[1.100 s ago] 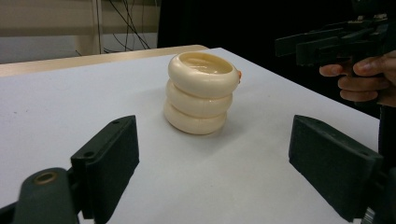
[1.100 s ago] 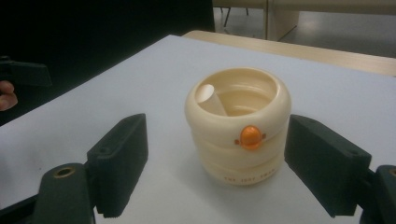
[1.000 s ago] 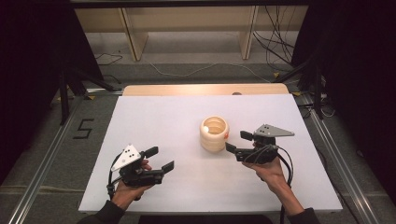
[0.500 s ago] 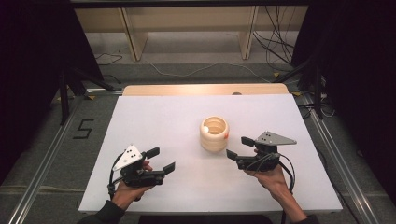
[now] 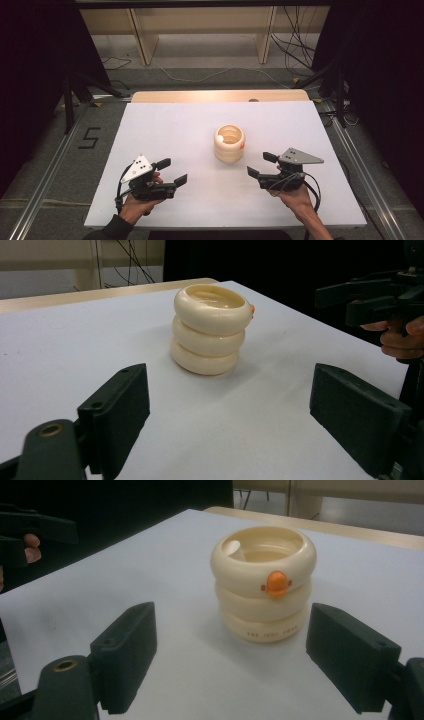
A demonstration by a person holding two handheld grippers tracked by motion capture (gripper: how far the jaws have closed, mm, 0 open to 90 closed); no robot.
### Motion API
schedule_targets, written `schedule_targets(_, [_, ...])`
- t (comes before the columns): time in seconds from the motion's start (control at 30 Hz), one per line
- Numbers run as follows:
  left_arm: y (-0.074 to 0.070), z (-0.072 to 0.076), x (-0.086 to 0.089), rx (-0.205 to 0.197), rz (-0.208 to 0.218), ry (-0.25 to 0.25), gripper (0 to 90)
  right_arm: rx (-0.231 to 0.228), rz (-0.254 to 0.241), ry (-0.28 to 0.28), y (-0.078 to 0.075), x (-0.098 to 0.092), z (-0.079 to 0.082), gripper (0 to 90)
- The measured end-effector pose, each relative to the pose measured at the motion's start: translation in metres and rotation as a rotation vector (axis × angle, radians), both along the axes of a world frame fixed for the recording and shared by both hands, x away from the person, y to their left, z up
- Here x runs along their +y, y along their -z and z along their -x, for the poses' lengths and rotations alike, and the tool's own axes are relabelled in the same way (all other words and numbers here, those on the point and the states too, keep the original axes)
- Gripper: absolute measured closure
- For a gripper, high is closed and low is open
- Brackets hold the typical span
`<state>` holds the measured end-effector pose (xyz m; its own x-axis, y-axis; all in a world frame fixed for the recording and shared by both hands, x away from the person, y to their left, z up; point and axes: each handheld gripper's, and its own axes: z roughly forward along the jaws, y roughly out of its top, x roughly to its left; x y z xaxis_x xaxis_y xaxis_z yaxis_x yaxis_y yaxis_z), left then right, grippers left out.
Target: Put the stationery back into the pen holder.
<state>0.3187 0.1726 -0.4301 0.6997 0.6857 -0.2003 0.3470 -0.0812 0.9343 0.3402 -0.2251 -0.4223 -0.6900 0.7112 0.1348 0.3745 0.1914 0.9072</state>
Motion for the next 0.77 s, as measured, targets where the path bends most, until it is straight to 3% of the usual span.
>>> schedule_targets(0.47, [0.000, 0.001, 0.000, -0.003, -0.006, 0.003, 15.6, -0.010, -0.015, 0.047, 0.008, -0.021, 0.016, 20.8])
schedule_targets(0.77, [0.000, 0.001, 0.000, -0.004, -0.005, 0.001, 15.7, -0.016, -0.018, 0.052, 0.009, -0.022, 0.017, 20.6])
